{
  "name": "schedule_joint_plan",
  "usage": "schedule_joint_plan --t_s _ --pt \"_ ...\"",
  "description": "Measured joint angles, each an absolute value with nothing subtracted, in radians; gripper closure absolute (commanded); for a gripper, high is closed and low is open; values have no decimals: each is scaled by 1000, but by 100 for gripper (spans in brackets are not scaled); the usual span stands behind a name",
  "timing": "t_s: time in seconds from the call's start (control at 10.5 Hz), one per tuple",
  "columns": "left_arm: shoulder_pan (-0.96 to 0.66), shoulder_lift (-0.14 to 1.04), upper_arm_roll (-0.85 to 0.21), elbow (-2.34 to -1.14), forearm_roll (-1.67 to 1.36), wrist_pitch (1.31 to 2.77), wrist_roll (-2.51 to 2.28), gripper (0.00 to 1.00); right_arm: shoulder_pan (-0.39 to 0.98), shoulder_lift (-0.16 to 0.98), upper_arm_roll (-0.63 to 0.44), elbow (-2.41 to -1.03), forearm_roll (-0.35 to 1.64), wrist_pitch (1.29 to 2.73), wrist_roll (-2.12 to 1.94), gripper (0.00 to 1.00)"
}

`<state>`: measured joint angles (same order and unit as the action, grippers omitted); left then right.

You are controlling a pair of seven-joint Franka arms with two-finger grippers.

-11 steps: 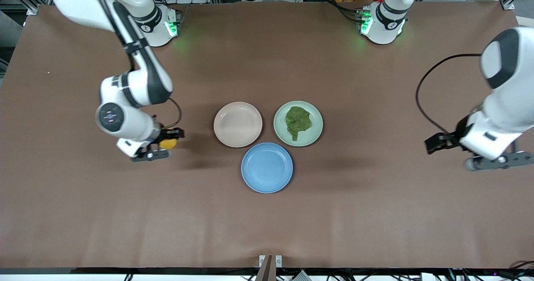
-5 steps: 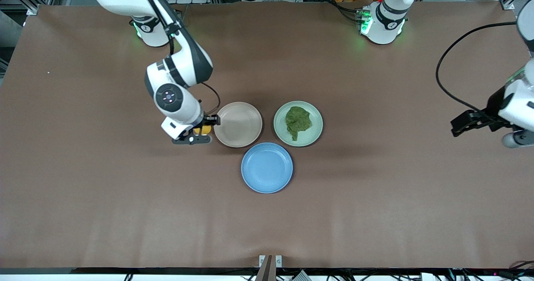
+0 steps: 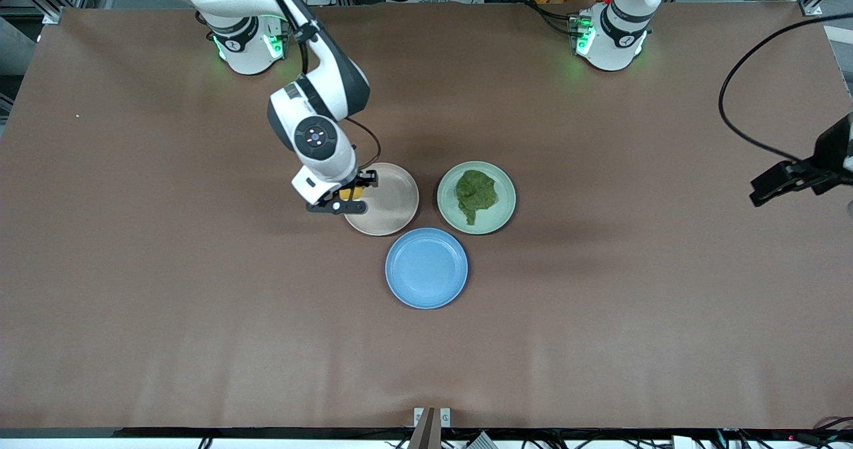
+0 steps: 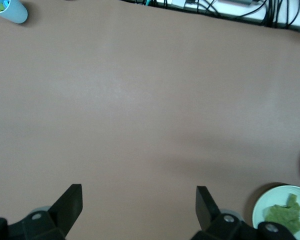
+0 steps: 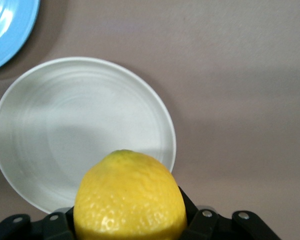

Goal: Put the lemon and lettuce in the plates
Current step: 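Carry the lemon with the right gripper over the beige plate, then lower the lemon onto the beige plate and open the right gripper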

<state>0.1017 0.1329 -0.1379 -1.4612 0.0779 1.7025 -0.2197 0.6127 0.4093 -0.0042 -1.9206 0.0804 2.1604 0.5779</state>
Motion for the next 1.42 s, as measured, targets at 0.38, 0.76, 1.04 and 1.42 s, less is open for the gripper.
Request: schedule_joint_plan --t_s 0.38,0.76,1.04,1.42 --pt "110 60 -131 -1472 7 1646 -194 0 666 501 -5 -1903 78 2239 646 48" --pt "103 1 -131 -1535 -24 1630 -110 0 679 587 -6 -1826 72 2243 696 0" --pt "45 -35 -106 -1582 -24 1630 -111 0 679 627 -14 -1780 57 2243 701 0" --pt "23 -34 -108 -1596 -19 1631 -108 0 670 627 -30 -1750 56 2234 702 0"
